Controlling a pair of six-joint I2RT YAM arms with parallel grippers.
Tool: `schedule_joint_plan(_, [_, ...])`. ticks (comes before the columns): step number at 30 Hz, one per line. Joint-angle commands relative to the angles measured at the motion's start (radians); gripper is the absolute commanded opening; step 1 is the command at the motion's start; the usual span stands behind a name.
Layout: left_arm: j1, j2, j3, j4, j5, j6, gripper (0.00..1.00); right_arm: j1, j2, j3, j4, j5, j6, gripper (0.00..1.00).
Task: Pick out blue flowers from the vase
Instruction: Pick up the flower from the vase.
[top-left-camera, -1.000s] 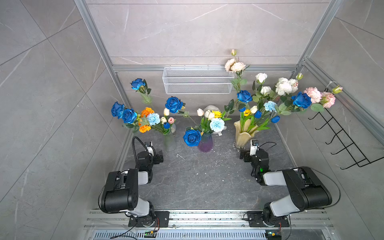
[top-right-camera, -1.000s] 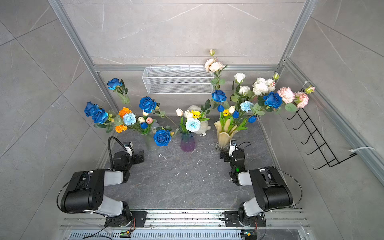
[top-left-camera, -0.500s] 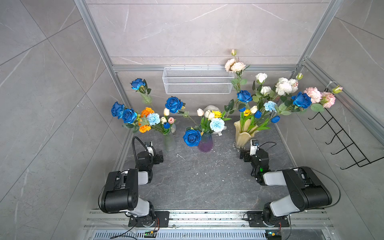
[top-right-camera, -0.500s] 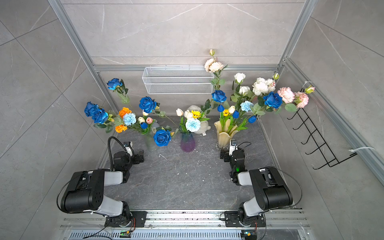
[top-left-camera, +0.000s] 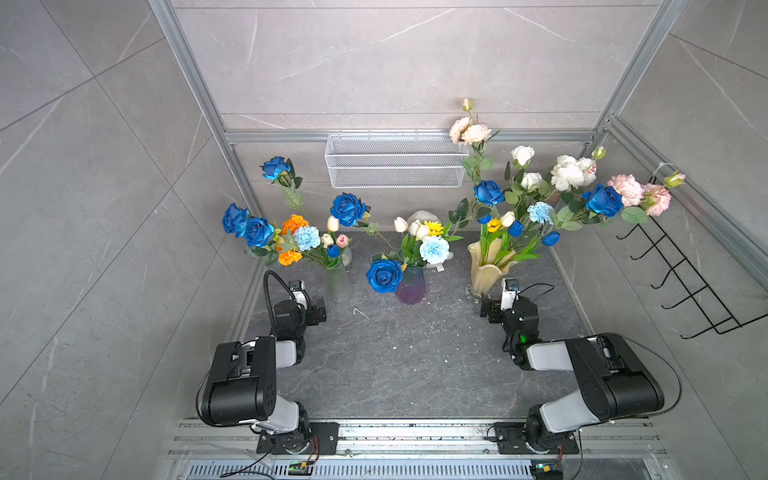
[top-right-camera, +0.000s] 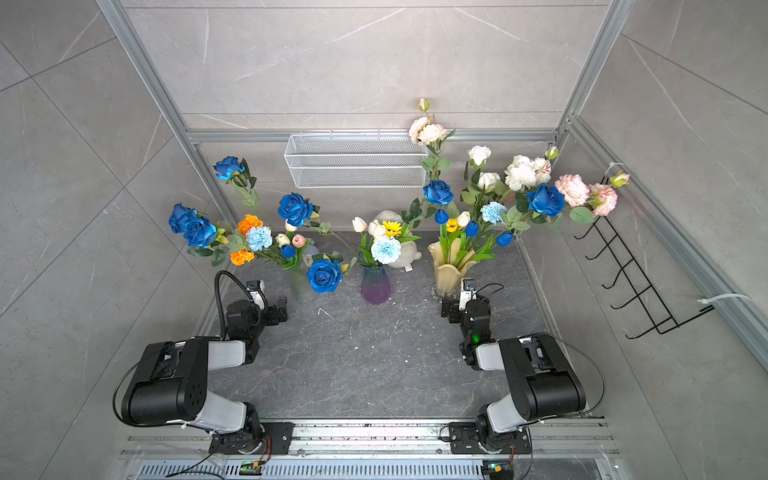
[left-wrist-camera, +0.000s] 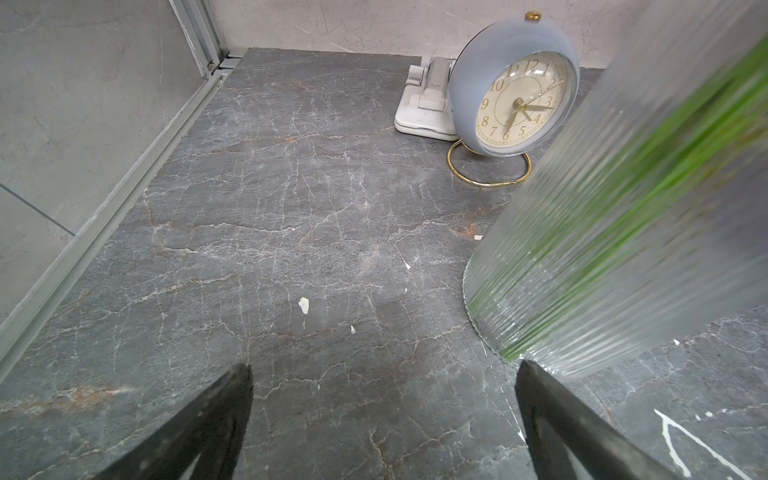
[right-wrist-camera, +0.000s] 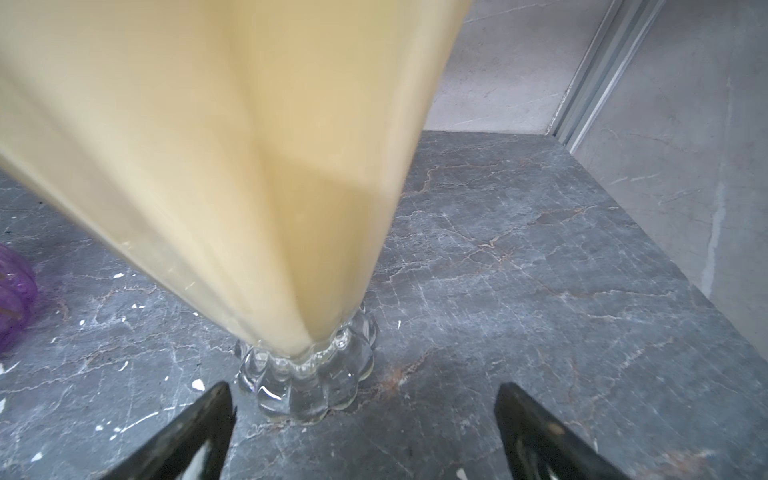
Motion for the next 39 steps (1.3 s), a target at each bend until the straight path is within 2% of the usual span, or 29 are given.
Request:
schedule_joint_plan(1, [-0.011,-0.096,-0.024,0.022,-0.049,-0.013,1.0,-0.002,-0.097,0.05,-0.132,0.059,0.016,1.0])
schedule_joint_plan(5, [-0.063,-0.244,0.025,-0.187,-0.079,0.012,1.0,-0.002,-0.221,0.173,-0.493,0.09,0.066,1.0])
schedule_joint_plan(7, [-0.07,-0.325,0.033,-0.246,-0.085,-0.024,1.0,-0.003,-0.254,0.212,-0.608,0.106,0.109,1.0])
schedule_joint_plan(13, [-0.069,-0.507,0.089,-0.463,-0.079,-0.085,1.0,-0.003,-0.367,0.215,-0.751,0.092,0.195,1.0])
schedule_joint_plan(22, [-0.086,-0.661,0.133,-0.681,-0.065,-0.203,1.0,-0.002,-0.506,0.239,-0.921,0.11,0.26,1.0])
schedule_joint_plan(25, [-0.113,-0.698,0.166,-0.803,-0.053,-0.256,1.0,-0.002,-0.55,0.247,-0.953,0.115,0.288,1.0])
schedule_joint_plan(29, [-0.201,-0.75,0.196,-0.941,-0.086,-0.341,0.99,-0.018,-0.575,0.291,-0.997,0.058,0.347,1.0])
schedule_joint_plan(36, [-0.47,-0.814,0.227,-1.117,-0.224,-0.413,0.99,-0.069,-0.64,0.389,-1.083,-0.03,0.417,0.97])
schedule_joint_plan(39, [-0.538,-0.828,0.244,-1.195,-0.235,-0.477,0.99,-0.107,-0.619,0.426,-1.099,-0.081,0.429,0.93])
